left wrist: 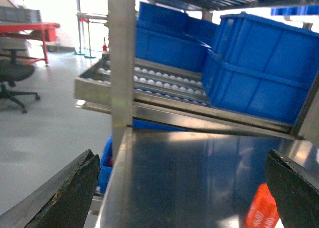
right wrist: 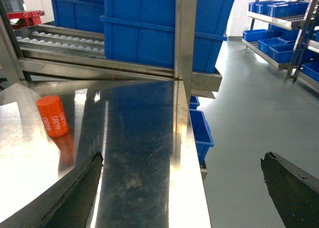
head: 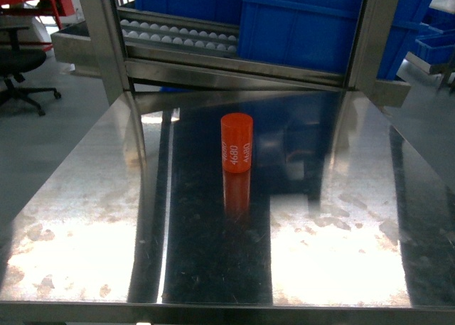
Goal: Pick capacitor and pack into box
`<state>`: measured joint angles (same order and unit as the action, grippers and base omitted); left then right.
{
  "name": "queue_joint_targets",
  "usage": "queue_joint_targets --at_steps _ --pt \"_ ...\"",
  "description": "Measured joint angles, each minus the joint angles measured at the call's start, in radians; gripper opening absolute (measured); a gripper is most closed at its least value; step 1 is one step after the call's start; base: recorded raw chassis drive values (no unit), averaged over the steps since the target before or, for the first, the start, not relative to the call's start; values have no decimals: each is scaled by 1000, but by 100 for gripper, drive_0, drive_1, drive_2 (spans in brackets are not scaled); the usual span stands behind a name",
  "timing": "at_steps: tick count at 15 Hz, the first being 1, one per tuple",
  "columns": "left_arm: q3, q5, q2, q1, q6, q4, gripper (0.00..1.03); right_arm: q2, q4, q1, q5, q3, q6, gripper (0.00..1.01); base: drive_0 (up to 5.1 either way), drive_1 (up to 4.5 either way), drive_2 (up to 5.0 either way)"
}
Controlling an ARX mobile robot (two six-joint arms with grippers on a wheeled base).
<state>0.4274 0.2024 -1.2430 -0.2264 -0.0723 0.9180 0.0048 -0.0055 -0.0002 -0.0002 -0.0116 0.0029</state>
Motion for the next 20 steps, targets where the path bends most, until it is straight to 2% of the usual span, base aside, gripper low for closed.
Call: queue_joint_targets --at_steps 3,5,7,8,10,14,17,20 --pt "284 14 -401 -112 1 53 98 0 0 0 0 0 0 98 0 0 0" --pt "449 0 -595 -179 1 24 98 0 0 0 0 0 0 98 0 0 0" --pt "562 -32 -744 -219 1 11 98 0 0 0 0 0 0 98 0 0 0" --pt "611 -47 -797 -225 2 -2 98 0 0 0 0 0 0 98 0 0 0" --pt "695 -29 -879 -228 2 -23 98 0 0 0 0 0 0 98 0 0 0" --pt "778 -46 -1022 -222 -3 -55 98 0 0 0 0 0 0 98 0 0 0" --pt "851 -108 -1112 -207 -6 -87 98 0 0 0 0 0 0 98 0 0 0" --pt "919 -114 -1181 -193 -7 -110 98 0 0 0 0 0 0 98 0 0 0"
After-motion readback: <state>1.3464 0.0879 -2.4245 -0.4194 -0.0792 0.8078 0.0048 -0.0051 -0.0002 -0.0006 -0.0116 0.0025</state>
